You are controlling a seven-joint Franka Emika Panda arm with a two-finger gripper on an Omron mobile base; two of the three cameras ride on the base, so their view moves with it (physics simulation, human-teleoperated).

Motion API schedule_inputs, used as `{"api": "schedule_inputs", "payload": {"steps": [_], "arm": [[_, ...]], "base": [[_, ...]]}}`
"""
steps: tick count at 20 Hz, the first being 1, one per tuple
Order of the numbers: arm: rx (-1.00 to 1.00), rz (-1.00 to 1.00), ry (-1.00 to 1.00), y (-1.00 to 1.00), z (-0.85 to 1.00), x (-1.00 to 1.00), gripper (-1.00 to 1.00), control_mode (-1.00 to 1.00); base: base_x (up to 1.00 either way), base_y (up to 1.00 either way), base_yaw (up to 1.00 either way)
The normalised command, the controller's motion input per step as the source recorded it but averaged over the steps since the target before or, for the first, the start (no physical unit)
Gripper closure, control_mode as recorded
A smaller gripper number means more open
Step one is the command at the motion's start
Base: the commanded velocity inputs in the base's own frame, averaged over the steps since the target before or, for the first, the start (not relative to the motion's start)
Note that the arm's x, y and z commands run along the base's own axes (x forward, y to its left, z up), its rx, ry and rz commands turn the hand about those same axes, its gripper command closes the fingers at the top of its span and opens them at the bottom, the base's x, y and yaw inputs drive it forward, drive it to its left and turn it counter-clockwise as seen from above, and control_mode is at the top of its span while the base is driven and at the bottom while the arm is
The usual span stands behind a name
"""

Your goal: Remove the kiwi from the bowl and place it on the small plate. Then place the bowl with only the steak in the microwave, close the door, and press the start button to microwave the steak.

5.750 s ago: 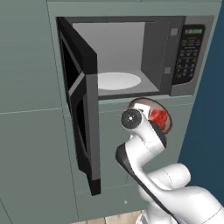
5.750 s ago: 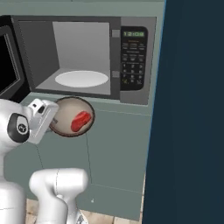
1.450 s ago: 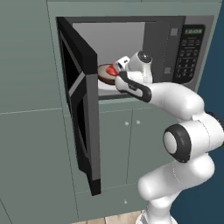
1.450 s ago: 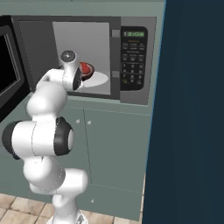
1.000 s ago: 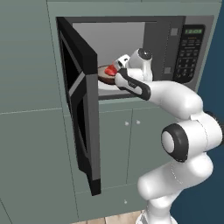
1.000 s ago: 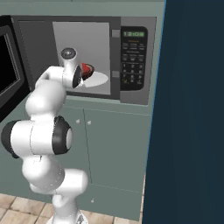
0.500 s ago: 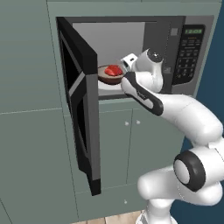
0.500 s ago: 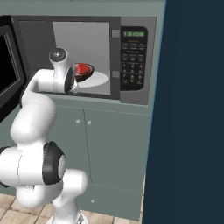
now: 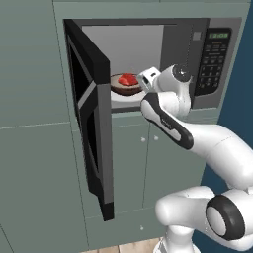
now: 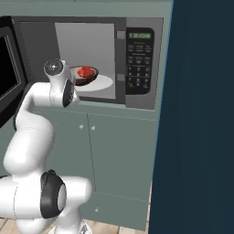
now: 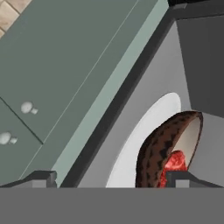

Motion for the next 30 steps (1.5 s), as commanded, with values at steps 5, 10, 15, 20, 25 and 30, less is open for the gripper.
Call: {"api": "schedule_inputs", "payload": {"steps": [5, 10, 15, 20, 25, 30], "arm": [[0.0, 0.0, -0.13, -0.02, 0.1, -0.94, -1.0, -1.0], [0.0, 0.0, -0.14, 0.0, 0.15, -0.91, -1.0, -1.0], [0.0, 0.0, -0.15, 0.0, 0.15, -1.0, -1.0, -1.0], [-0.03, 0.0, -0.07, 0.04, 0.03, -1.0, -1.0, -1.0], [-0.13, 0.0, -0.06, 0.17, 0.31, -0.98, -1.0, -1.0], [-0.11, 0.0, 0.03, 0.06, 0.21, -0.87, -1.0, -1.0]], "base": [[0.0, 0.0, 0.0], [0.0, 0.0, 0.0], [0.0, 0.0, 0.0], [0.0, 0.0, 0.0], [0.0, 0.0, 0.0], [0.0, 0.0, 0.0]]}}
